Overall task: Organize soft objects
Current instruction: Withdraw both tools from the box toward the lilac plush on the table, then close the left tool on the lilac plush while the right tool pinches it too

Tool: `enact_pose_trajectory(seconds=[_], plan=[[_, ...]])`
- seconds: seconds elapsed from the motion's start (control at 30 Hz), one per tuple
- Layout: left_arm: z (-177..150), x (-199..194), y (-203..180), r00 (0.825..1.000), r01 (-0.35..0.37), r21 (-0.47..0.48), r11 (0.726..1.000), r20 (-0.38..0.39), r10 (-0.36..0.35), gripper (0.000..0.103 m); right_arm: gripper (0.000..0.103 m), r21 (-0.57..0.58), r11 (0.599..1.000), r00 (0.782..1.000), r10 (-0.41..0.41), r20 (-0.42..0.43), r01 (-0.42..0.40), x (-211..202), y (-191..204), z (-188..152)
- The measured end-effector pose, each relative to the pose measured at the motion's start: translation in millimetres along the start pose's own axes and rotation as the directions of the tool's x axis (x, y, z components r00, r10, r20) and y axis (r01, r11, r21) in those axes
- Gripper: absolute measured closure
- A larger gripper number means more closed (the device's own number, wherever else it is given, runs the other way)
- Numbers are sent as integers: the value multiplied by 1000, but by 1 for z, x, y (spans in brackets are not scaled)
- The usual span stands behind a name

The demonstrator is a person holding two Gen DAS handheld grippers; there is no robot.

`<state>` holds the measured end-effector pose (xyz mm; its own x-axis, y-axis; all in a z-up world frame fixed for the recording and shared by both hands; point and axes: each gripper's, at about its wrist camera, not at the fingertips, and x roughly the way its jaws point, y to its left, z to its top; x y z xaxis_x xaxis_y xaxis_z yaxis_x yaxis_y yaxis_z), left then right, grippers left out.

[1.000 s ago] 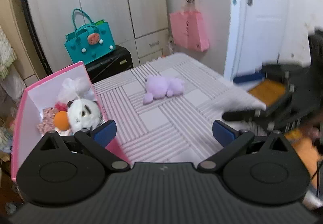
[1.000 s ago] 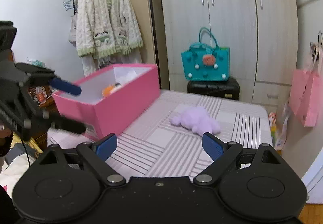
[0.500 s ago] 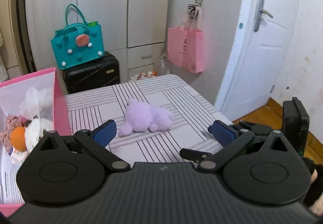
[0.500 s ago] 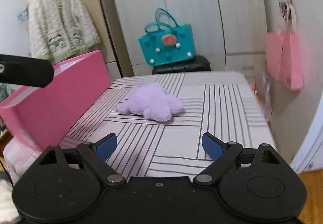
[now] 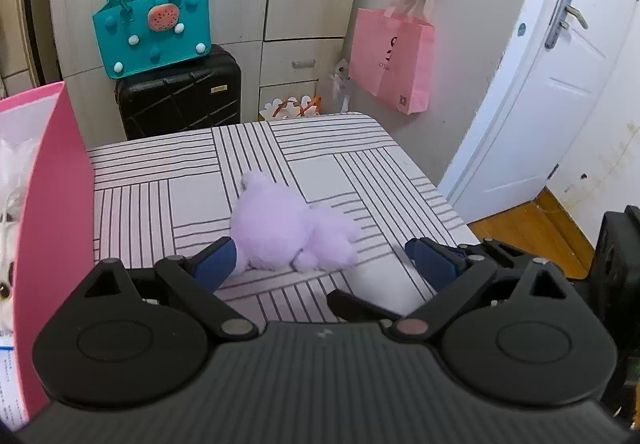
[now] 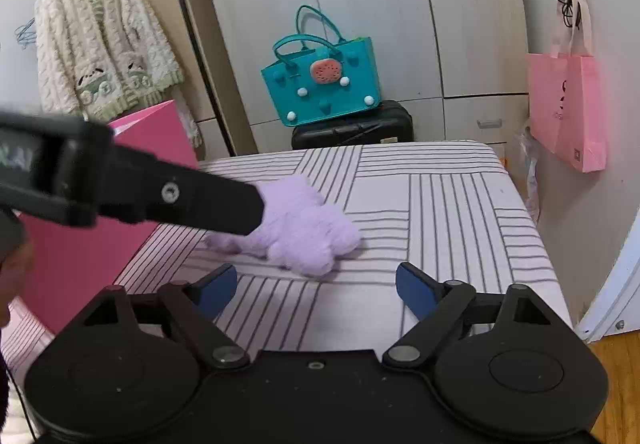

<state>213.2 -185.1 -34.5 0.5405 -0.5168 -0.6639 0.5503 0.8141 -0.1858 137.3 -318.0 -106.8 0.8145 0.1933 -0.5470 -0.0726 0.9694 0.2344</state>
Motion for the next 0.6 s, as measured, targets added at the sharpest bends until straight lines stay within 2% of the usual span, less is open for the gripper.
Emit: enact_pose_trajectory(seconds=[0.17, 0.33, 0.4, 0.47, 0.6], plan=[[7, 19, 2, 1000, -28, -17, 999, -3, 27, 6, 23, 8, 999, 999, 31, -9, -31, 7, -4, 8], [12, 46, 14, 996, -80, -58, 995, -37, 78, 13, 31, -47, 999, 1000, 5, -6, -6, 15, 8, 9], [14, 55, 20, 994, -98, -92, 991, -47, 94, 18, 31, -33, 999, 1000, 19, -14, -19, 19, 7, 9], [15, 61, 24, 992, -129, -129, 983, -26, 127, 19, 31, -18, 1000, 1000, 18, -26, -18, 24, 6, 8], [15, 72, 33, 990, -137, -161, 977, -41, 132, 19, 34, -21, 1000, 999, -20, -33, 19, 29, 7, 9]])
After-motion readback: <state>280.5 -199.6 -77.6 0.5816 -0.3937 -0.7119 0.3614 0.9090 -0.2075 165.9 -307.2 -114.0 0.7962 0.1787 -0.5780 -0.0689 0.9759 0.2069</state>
